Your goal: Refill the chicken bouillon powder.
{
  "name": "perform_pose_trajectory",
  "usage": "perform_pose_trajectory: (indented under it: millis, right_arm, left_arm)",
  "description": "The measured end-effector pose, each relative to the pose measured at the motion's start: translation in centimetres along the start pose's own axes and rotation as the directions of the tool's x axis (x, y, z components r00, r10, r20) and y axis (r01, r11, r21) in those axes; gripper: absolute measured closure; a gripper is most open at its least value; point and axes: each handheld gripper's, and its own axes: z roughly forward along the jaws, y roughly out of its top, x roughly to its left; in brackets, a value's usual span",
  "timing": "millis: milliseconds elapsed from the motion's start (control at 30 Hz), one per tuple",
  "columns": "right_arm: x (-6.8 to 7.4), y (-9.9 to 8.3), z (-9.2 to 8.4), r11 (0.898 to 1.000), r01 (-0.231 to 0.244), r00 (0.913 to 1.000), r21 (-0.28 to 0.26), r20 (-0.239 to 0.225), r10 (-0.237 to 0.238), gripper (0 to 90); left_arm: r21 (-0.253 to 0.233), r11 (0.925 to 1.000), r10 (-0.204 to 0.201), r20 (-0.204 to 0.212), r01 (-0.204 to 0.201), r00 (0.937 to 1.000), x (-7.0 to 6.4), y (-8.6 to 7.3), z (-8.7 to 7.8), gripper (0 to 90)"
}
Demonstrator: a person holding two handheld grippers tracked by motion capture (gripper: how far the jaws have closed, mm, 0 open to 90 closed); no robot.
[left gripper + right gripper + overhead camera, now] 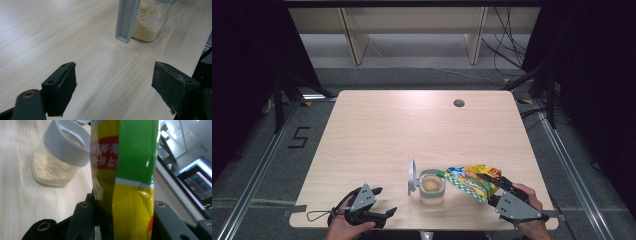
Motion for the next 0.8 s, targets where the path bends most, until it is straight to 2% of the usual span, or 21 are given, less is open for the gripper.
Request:
perform_pose_trajectory:
  millis: [67,100,133,167,200,233,267,333,367,400,467,500,533,567,600,667,700,733,767,800]
  right_arm:
    - [0.1,-0.2,0.1,0.997,-0.069,0.9972,-0.023,-0.030,0.068,69.6]
    - [0.1,-0.3,0.3,0.995,-0.095,0.9949,-0.034,-0.038,0.093,69.8]
    - [0.1,-0.4,0.4,0.991,-0.126,0.9911,-0.044,-0.049,0.124,70.0]
    - [0.0,-0.5,0.6,0.989,-0.139,0.9891,-0.051,-0.056,0.136,70.3]
    - [-0.1,-0.7,0.8,0.986,-0.157,0.9863,-0.058,-0.059,0.154,70.5]
    - [-0.2,-0.8,0.9,0.981,-0.181,0.9821,-0.067,-0.063,0.177,70.7]
    - [-0.3,-1.0,1.2,0.974,-0.217,0.9743,-0.072,-0.077,0.212,70.9]
    - [-0.5,-1.4,1.7,0.958,-0.274,0.9590,-0.081,-0.096,0.267,71.4]
    - [-0.7,-1.7,1.9,0.955,-0.286,0.9552,-0.083,-0.104,0.277,71.6]
    - [-0.7,-2.0,2.1,0.942,-0.324,0.9432,-0.082,-0.104,0.315,71.8]
    - [-1.0,-2.6,2.7,0.926,-0.365,0.9283,-0.096,-0.113,0.354,72.3]
    - [-1.2,-2.9,2.9,0.913,-0.396,0.9156,-0.100,-0.119,0.384,72.7]
    - [-1.3,-3.1,3.1,0.906,-0.411,0.9092,-0.102,-0.120,0.399,72.8]
    - [-1.5,-3.3,3.3,0.895,-0.435,0.8987,-0.103,-0.115,0.423,73.0]
    - [-1.8,-3.4,3.7,0.899,-0.424,0.9045,-0.114,-0.107,0.413,73.1]
    - [-1.9,-3.7,4.2,0.890,-0.445,0.8944,-0.101,-0.101,0.436,73.3]
    - [-2.0,-3.8,4.5,0.881,-0.463,0.8845,-0.101,-0.115,0.452,73.3]
    - [-2.1,-3.9,4.8,0.880,-0.462,0.8859,-0.108,-0.106,0.452,73.3]
    - [-2.1,-3.9,5.1,0.872,-0.478,0.8770,-0.104,-0.109,0.468,73.3]
    - [-2.2,-4.0,5.4,0.873,-0.477,0.8778,-0.102,-0.105,0.467,73.4]
  left_arm:
    - [0.001,1.0000,0.004,-0.001,-0.004,1.0000,0.0,0.0,0.1,19.0]
    - [0.018,0.9995,0.028,-0.002,-0.028,0.9996,0.2,0.0,-0.1,19.0]
    - [0.018,0.9993,0.033,-0.001,-0.033,0.9994,0.2,0.0,0.0,19.0]
    - [0.018,0.9994,0.028,-0.005,-0.028,0.9996,0.1,0.0,0.0,19.0]
    - [0.001,1.0000,0.005,0.000,-0.005,1.0000,-0.1,0.0,0.1,19.0]
    - [0.001,1.0000,0.008,0.001,-0.008,1.0000,0.0,0.0,0.1,19.0]
    - [0.014,0.9996,0.026,-0.003,-0.026,0.9996,0.1,0.0,0.0,19.0]
    - [0.022,0.9994,0.027,-0.005,-0.027,0.9996,0.2,0.0,0.0,19.0]
    - [0.022,0.9994,0.028,-0.003,-0.028,0.9996,0.2,0.0,0.0,19.0]
    - [0.020,0.9994,0.027,0.000,-0.027,0.9996,0.2,0.0,0.0,19.0]
    - [0.006,0.9996,0.027,-0.002,-0.027,0.9996,0.1,0.0,0.1,19.0]
    - [0.008,0.9991,0.042,-0.003,-0.042,0.9991,0.2,0.0,0.1,19.0]
    - [0.005,0.9993,0.036,-0.001,-0.036,0.9994,0.1,0.0,0.1,19.0]
    - [0.006,0.9996,0.026,-0.004,-0.026,0.9997,0.1,0.0,0.1,19.0]
    - [0.006,0.9996,0.027,-0.002,-0.027,0.9996,0.1,0.0,0.1,19.0]
    - [0.010,0.9991,0.042,-0.004,-0.042,0.9991,0.2,0.0,0.1,19.0]
    - [0.009,0.9991,0.042,-0.004,-0.042,0.9991,0.2,0.0,0.1,19.0]
    - [0.009,0.9991,0.042,-0.004,-0.042,0.9991,0.2,0.1,0.1,19.0]
    - [0.008,0.9991,0.042,-0.003,-0.042,0.9991,0.2,0.1,0.1,19.0]
    - [0.019,0.9988,0.046,-0.001,-0.046,0.9989,0.2,0.1,0.0,19.0]
